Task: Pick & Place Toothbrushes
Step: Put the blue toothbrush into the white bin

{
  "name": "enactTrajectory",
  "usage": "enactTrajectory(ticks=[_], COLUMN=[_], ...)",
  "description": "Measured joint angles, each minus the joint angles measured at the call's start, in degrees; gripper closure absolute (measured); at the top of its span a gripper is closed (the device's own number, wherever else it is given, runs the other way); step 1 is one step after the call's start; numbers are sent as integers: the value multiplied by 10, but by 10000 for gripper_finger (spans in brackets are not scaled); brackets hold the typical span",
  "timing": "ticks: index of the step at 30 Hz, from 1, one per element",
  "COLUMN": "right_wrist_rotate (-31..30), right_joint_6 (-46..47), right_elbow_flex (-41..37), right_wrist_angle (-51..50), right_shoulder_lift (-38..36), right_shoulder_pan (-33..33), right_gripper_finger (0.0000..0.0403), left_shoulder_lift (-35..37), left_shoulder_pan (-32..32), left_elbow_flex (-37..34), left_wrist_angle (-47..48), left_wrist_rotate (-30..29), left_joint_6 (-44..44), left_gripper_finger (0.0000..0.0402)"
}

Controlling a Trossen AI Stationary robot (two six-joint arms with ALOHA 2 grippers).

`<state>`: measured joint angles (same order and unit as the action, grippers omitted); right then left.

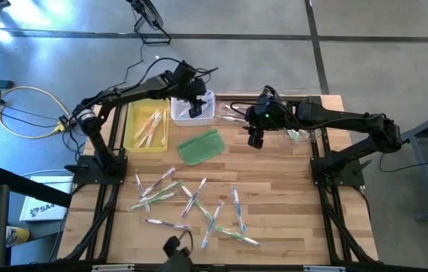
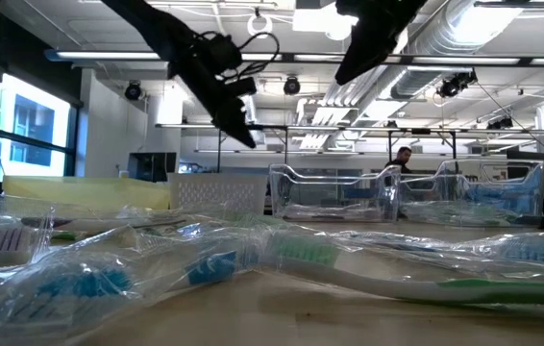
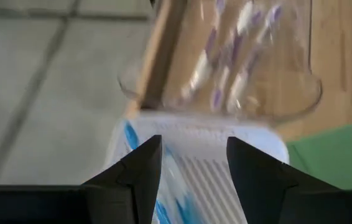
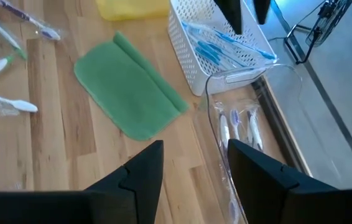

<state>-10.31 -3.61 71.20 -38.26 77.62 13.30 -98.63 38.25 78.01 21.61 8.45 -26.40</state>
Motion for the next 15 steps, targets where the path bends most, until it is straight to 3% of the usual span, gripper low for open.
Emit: enactTrajectory(ticks=[9,15], right_wrist_rotate=[0,0], right_joint_6=[76,115], right_elbow_flex=[0,0], right_wrist_angle=[4,4], right_shoulder_lift=[0,0], right_shoulder_pan=[0,0], right_gripper_finger=[232,232], left_shoulder_lift=[41,131], left_shoulder_pan=[-42,-21], left_elbow_flex=[-23,-149], left_wrist_angle=[-48,-132], left_wrist_rotate=[-31,-8], left_joint_6=[-85,-87], left_gripper_finger=[226,226])
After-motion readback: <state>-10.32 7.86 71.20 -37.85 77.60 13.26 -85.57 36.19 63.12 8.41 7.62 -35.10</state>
